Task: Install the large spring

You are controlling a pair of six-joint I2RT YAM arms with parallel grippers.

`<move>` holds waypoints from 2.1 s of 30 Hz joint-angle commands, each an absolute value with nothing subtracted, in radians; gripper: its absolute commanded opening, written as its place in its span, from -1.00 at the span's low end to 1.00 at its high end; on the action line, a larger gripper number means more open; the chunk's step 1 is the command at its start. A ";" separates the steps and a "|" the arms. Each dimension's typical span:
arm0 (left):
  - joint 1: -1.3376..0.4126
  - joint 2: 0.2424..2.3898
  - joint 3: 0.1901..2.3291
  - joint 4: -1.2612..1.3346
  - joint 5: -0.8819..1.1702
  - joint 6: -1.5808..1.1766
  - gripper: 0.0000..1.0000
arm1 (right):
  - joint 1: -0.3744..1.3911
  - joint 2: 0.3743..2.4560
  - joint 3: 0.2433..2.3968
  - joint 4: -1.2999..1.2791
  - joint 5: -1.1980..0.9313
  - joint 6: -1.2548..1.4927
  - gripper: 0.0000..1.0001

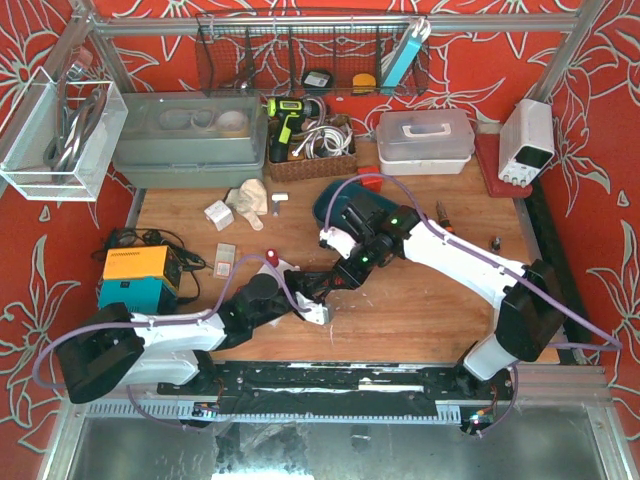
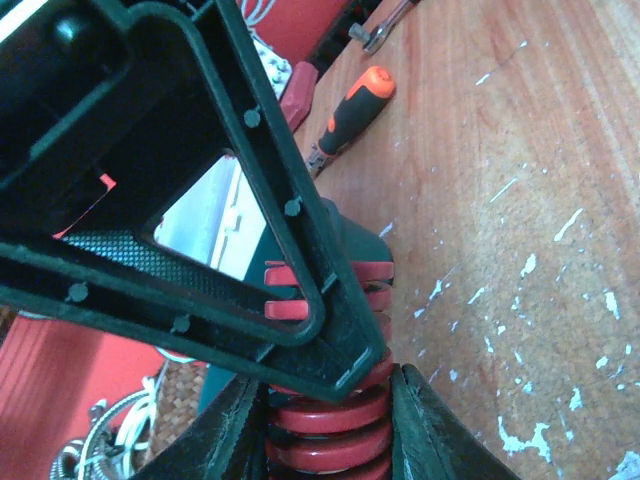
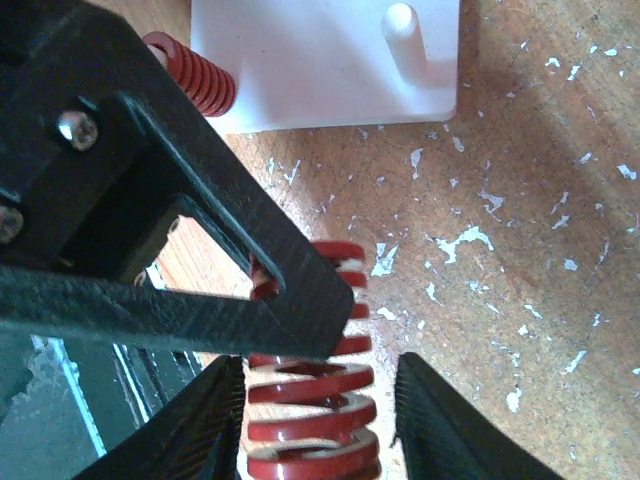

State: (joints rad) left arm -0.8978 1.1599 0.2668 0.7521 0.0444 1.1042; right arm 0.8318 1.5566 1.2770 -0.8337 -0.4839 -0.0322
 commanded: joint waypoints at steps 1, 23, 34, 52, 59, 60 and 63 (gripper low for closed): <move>-0.905 1.130 0.251 0.864 0.034 1.165 -1.00 | 0.833 1.558 1.263 -0.868 -0.487 -0.041 -0.09; -0.910 1.130 0.253 0.873 -0.048 1.045 0.07 | 0.825 1.481 1.190 -0.753 -0.437 -0.029 -1.00; -0.906 0.810 0.290 0.622 -0.256 0.153 1.00 | 0.820 1.217 0.851 -0.060 -0.236 -0.075 -1.00; -0.780 0.907 0.650 0.107 0.007 -0.750 0.49 | 0.920 1.155 0.554 0.596 -0.158 -0.239 -1.00; -0.742 0.942 0.638 0.192 0.136 -0.820 0.32 | 0.940 1.145 0.536 0.598 -0.171 -0.285 -1.00; -0.741 0.945 0.637 0.207 0.151 -0.829 0.25 | 0.942 1.145 0.534 0.598 -0.170 -0.289 -1.00; -0.738 0.967 0.651 0.207 0.179 -0.837 0.10 | 0.945 1.140 0.528 0.599 -0.159 -0.298 -1.00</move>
State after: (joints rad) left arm -0.7452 0.9466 0.6312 0.1574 0.1001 -0.7975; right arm 0.9344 1.1633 0.5377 0.5373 -0.1761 -0.2630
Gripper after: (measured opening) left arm 0.574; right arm 0.321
